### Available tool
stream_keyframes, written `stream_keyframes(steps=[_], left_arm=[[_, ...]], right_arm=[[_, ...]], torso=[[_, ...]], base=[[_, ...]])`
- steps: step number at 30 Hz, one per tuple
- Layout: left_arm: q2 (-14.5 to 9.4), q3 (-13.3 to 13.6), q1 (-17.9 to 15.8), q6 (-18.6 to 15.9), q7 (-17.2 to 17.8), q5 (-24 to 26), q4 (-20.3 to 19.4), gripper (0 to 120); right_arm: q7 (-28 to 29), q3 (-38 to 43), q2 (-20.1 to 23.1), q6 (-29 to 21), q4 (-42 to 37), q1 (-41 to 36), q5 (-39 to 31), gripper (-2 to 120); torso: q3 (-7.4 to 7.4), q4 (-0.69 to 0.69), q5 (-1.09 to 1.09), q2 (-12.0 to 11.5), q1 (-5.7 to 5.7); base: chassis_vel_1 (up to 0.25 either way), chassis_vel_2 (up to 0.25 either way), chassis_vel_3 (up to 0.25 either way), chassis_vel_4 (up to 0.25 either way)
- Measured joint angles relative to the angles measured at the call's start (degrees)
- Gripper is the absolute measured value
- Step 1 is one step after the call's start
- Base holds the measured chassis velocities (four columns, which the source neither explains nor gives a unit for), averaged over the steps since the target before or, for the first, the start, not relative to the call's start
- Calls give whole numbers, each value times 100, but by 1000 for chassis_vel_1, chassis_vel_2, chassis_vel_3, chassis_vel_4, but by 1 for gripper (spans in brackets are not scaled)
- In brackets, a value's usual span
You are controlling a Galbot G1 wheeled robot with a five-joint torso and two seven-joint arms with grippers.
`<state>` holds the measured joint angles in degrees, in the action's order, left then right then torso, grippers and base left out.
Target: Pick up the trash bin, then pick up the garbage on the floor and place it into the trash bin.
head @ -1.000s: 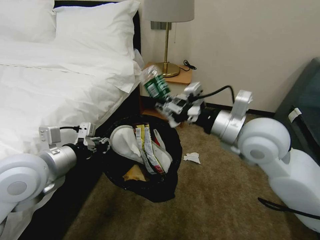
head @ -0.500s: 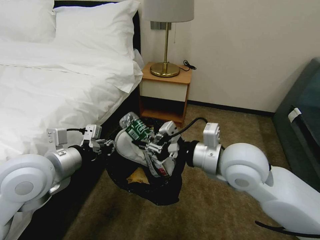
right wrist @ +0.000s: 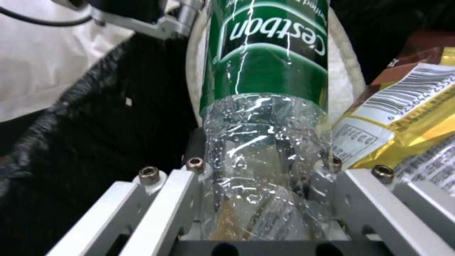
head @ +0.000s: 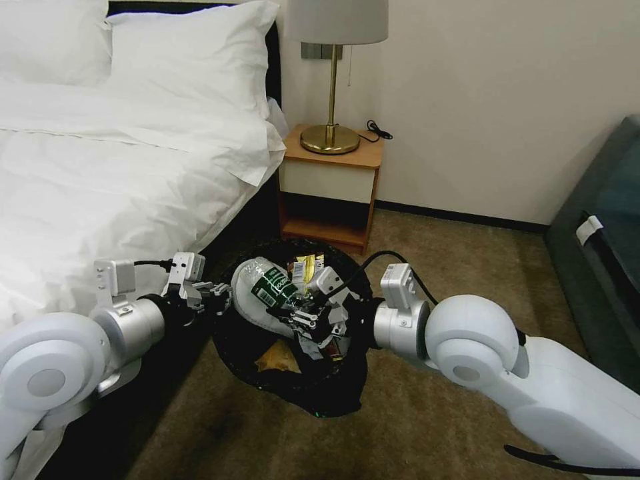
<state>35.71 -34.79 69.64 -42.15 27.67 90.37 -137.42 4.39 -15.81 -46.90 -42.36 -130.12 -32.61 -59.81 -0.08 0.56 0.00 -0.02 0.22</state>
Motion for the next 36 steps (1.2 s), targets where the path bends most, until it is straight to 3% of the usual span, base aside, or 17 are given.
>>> stream_keyframes(steps=[13, 17, 23, 28, 36], left_arm=[[2, -95, 36, -1, 19, 39, -76, 1], [6, -98, 22, 0, 12, 52, -83, 1], [7, -121, 5, 0, -19, 49, -47, 1], [-25, -152, -35, 2, -29, 60, 5, 1], [47, -97, -38, 2, -6, 52, 25, 1]], right_arm=[[143, -222, -99, 11, 150, 123, -12, 24], [339, -239, -140, 7, 89, 113, -69, 42], [470, -118, -160, 10, 8, 127, -192, 59], [513, 178, -171, 12, -93, 170, -425, 84], [529, 336, -161, 15, -163, 304, -610, 99]], torso=[[0, 0, 0, 0, 0], [0, 0, 0, 0, 0], [0, 0, 0, 0, 0], [0, 0, 0, 0, 0], [0, 0, 0, 0, 0]], base=[[0, 0, 0, 0], [0, 0, 0, 0], [0, 0, 0, 0], [0, 0, 0, 0], [0, 0, 0, 0]])
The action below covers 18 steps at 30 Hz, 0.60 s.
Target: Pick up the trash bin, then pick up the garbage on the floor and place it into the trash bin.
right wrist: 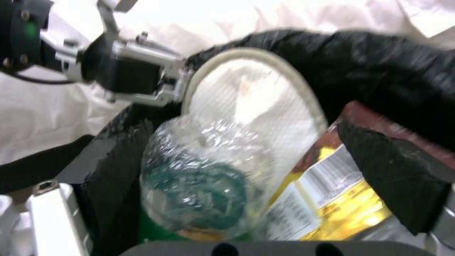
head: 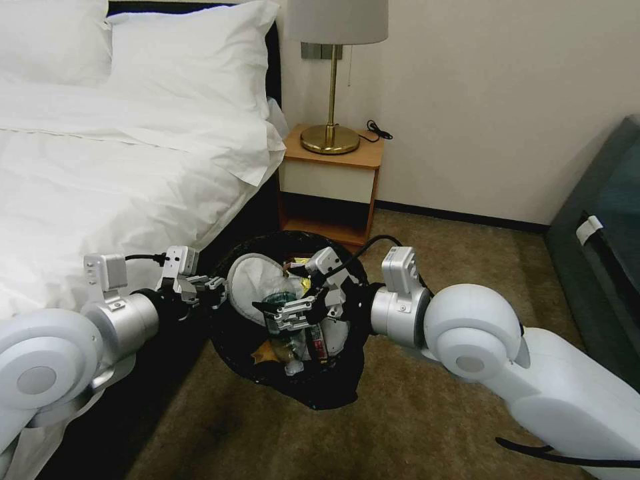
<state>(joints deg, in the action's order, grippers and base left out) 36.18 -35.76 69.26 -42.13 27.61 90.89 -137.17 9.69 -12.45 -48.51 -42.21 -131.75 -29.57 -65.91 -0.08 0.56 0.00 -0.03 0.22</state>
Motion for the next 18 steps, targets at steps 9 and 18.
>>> stream_keyframes(steps=[9, 18], left_arm=[[42, -49, 45, 0, 12, -42, 60, 1], [117, -74, 52, 1, 30, -67, 113, 1]], right_arm=[[74, 420, -44, 5, -134, 68, -287, 100], [151, 1014, 52, 559, -292, -25, -607, 100]], torso=[[0, -1, 0, 0, 0], [0, 0, 0, 0, 0]], base=[[0, 0, 0, 0], [0, 0, 0, 0]])
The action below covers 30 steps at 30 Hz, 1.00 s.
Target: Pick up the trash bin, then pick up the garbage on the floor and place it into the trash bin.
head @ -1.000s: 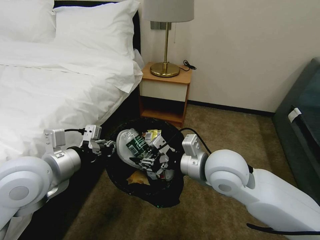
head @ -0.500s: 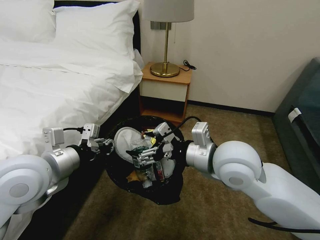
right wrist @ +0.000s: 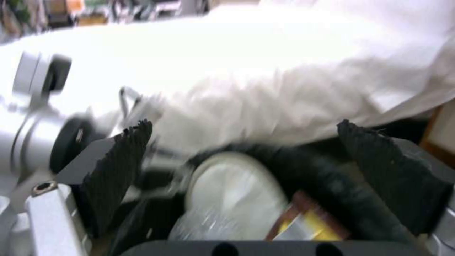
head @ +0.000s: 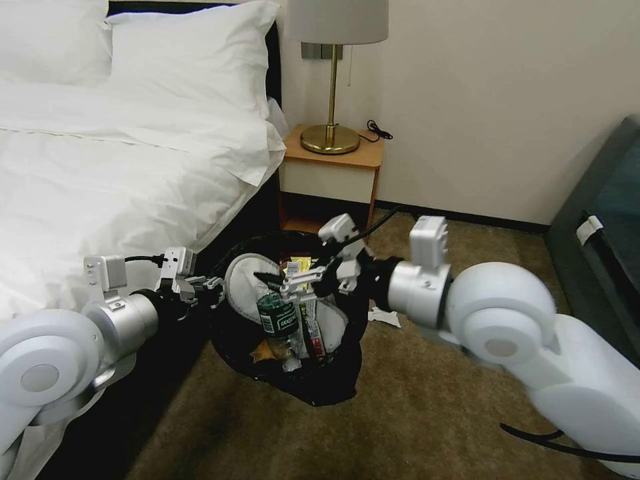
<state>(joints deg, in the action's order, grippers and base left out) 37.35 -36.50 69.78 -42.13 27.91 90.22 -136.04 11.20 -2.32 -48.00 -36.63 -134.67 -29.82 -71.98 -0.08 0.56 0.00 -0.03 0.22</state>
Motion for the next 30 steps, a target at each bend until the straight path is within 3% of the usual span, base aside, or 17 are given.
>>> stream_keyframes(steps=[5, 16, 21, 23, 25, 30], left_arm=[[71, -112, -74, 0, 24, -11, 39, 1], [171, -328, -65, -1, 48, -106, 52, 1], [205, -344, -66, -1, 39, -351, 55, 1], [205, -357, -53, -1, -191, -921, 97, 1], [199, -375, -43, -1, -285, -1158, 119, 1], [188, -435, -9, -1, -411, -1313, 121, 1]], right_arm=[[269, 372, 51, 474, 229, -136, -7, 100], [699, 1246, 161, 955, 430, -645, 39, 100], [891, 1677, 179, 1135, 511, -1255, 385, 100], [862, 2139, 118, 1208, 573, -1962, 966, 100], [773, 2323, 94, 1228, 588, -2221, 1200, 100], [589, 2729, 13, 1290, 607, -2807, 1641, 100]], torso=[[0, 0, -1, 0, 0], [0, 0, 0, 0, 0], [0, 0, 0, 0, 0], [0, 0, -1, 0, 0], [0, 1, -1, 0, 0], [0, 1, -1, 0, 0]], base=[[0, 0, 0, 0], [0, 0, 0, 0], [0, 0, 0, 0], [0, 0, 0, 0], [0, 0, 0, 0], [0, 0, 0, 0]])
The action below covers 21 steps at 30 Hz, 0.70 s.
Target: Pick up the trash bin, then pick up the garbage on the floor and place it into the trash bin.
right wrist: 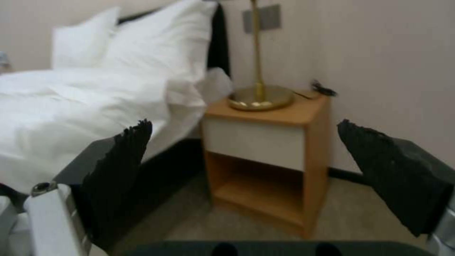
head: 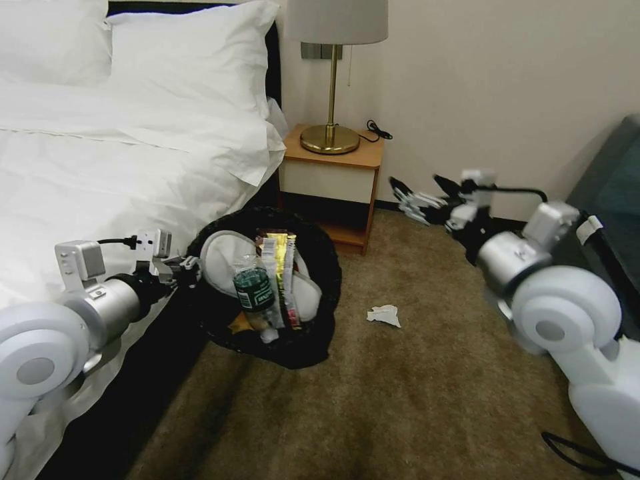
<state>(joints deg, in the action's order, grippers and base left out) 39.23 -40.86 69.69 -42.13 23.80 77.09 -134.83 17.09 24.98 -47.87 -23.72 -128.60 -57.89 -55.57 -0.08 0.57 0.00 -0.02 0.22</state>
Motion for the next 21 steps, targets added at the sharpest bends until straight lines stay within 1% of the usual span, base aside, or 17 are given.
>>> stream_keyframes(steps=[1, 2, 4, 5, 8, 10, 12, 13, 15, 21], left_arm=[[-2, -6, 1, 0, -9, -2, -13, 1], [-2, -6, 1, 0, -9, -2, -13, 1], [17, -8, -2, 0, -8, -3, -14, 1], [17, -8, -2, 0, -8, -3, -14, 1], [35, -8, 7, 0, -2, 6, -37, 1], [35, -8, 7, -1, -2, 12, -43, 1], [33, 2, 3, 0, -2, 17, -63, 1], [33, 2, 3, 0, -2, 17, -63, 1], [33, 27, 7, -1, -3, 18, -84, 1], [35, 19, 30, -1, -4, 13, -134, 1]], right_arm=[[-88, 130, -52, 68, 28, -208, 233, 100], [-88, 130, -52, 68, 28, -208, 233, 100], [-227, 328, -156, 183, 78, -557, 662, 100], [-227, 328, -156, 183, 78, -557, 662, 100], [-347, 604, -292, 239, 61, -1089, 1049, 100], [-369, 685, -338, 242, 32, -1230, 1116, 100], [-442, 873, -462, 286, -34, -1605, 1227, 100], [-442, 873, -462, 286, -34, -1605, 1227, 100], [-554, 1037, -558, 331, -45, -1876, 1456, 100], [-574, 1216, -626, 308, -97, -2051, 1542, 100]], torso=[[0, 0, 0, 0, 0], [0, 0, 0, 0, 0], [0, -1, 1, 0, 0], [0, -1, 1, 0, 0], [0, -1, 0, 0, 0], [0, 0, 0, 0, 0], [1, 0, 0, 0, 0], [1, 0, 0, 0, 0], [0, 0, 0, 0, 0], [0, 0, 1, 0, 0]], base=[[0, 0, 0, 0], [0, 0, 0, 0], [0, 0, 0, 0], [0, 0, 0, 0], [0, 0, 0, 0], [0, 0, 0, 0], [0, 0, 0, 0], [0, 0, 0, 0], [0, 0, 0, 0], [0, 0, 0, 0]])
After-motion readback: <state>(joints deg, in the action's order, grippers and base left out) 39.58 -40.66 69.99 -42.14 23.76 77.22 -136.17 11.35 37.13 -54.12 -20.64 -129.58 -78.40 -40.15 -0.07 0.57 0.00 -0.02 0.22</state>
